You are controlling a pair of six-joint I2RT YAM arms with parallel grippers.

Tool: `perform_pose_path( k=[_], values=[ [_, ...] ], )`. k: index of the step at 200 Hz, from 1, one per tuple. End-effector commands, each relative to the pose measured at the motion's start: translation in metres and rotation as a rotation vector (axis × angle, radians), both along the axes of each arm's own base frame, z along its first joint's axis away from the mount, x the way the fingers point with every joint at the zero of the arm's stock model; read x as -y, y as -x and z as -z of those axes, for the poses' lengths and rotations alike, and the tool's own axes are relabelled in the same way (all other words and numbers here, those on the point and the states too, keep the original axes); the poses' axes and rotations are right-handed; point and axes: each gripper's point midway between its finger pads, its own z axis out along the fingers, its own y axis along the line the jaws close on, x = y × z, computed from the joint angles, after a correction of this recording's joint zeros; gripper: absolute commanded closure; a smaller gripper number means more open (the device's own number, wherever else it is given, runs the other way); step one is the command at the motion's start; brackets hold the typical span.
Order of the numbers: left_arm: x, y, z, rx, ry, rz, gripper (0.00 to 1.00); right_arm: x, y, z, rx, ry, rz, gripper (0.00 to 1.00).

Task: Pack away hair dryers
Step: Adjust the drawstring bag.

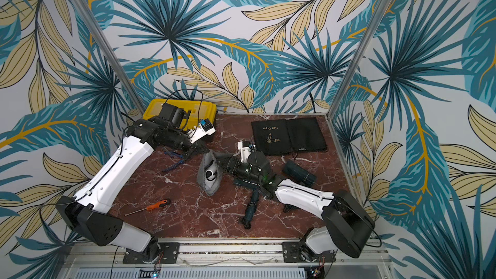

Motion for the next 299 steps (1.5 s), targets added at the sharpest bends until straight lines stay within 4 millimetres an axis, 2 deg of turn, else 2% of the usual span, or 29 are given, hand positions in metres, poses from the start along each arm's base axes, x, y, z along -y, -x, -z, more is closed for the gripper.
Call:
perform_pose_path(
  k=[1,65,111,154,199,267,282,292,299],
  values=[
    [0.009,-0.002,-0.022,0.062,0.058,0.033,1.0,-0.002,-0.001,-0.005,0.007,-0.095,-0.01,0.58],
    [0.008,-0.004,-0.019,0.067,0.045,0.036,1.0,0.002,0.001,-0.003,0.004,-0.124,0.0,0.74],
    [0.007,-0.005,-0.015,0.063,0.035,0.036,1.0,0.004,0.0,-0.007,0.012,-0.129,0.003,1.0],
    [0.006,-0.004,-0.011,0.056,0.028,0.035,1.0,0.019,0.002,-0.012,0.033,-0.048,0.041,1.0],
    [0.011,-0.004,-0.001,0.001,0.045,0.037,1.0,0.041,0.005,-0.015,0.053,0.235,0.068,1.0],
    [0.017,-0.021,0.018,-0.135,0.11,0.012,1.0,0.027,-0.01,-0.043,0.1,0.346,0.023,1.0],
    [0.017,-0.022,0.016,-0.153,0.135,0.012,0.78,0.024,-0.012,-0.045,0.103,0.351,0.017,1.0],
    [0.017,-0.02,0.015,-0.155,0.142,0.015,0.55,0.022,-0.013,-0.046,0.101,0.352,0.013,1.0],
    [0.017,-0.017,0.014,-0.154,0.148,0.021,0.44,0.021,-0.014,-0.046,0.1,0.353,0.011,1.0]
  ],
)
